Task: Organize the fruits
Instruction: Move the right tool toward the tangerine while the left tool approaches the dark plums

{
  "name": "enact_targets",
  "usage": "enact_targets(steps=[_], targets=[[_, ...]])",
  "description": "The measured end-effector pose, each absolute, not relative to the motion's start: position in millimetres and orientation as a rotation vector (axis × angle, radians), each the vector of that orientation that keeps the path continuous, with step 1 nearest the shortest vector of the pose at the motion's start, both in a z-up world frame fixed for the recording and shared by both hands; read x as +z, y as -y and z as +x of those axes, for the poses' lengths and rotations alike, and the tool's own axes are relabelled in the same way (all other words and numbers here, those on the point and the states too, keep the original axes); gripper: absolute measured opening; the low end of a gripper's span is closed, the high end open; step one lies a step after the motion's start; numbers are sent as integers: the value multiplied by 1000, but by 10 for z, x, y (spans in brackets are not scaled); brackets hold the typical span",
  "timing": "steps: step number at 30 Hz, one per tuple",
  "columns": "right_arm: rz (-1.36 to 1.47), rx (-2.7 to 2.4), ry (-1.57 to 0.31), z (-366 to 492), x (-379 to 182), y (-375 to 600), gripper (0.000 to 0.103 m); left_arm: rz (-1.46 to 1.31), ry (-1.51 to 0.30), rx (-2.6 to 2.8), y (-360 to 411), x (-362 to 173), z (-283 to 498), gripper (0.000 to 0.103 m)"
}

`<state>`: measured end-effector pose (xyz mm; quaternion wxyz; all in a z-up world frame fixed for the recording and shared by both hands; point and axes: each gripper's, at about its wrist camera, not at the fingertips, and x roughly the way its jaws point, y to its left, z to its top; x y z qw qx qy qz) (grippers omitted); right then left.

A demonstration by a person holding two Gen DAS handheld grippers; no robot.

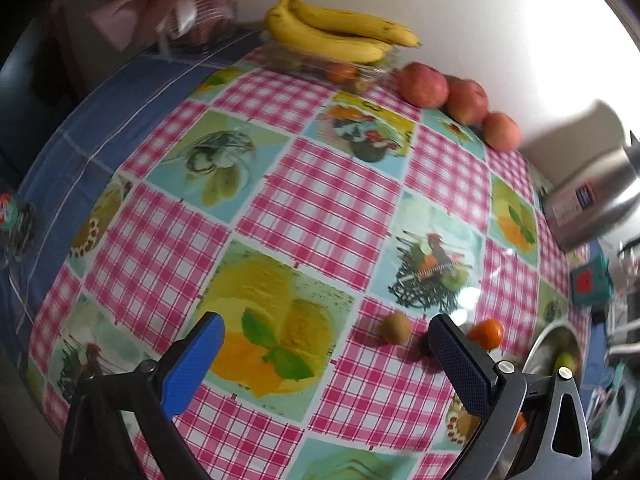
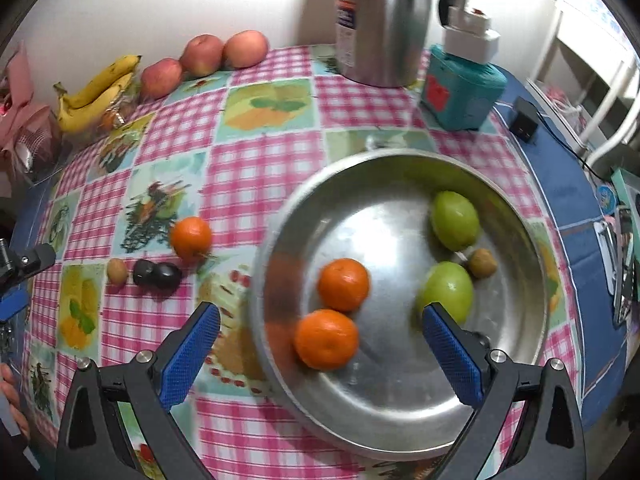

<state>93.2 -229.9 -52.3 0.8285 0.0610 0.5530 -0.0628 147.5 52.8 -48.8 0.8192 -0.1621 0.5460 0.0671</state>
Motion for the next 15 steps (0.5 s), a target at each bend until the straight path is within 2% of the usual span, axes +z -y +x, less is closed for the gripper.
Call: enact_targets(steps=[15], targets=[[78,-42,-1178,1262,-584,1782,101,-385,-1114,168,-615,-497,1552,103]])
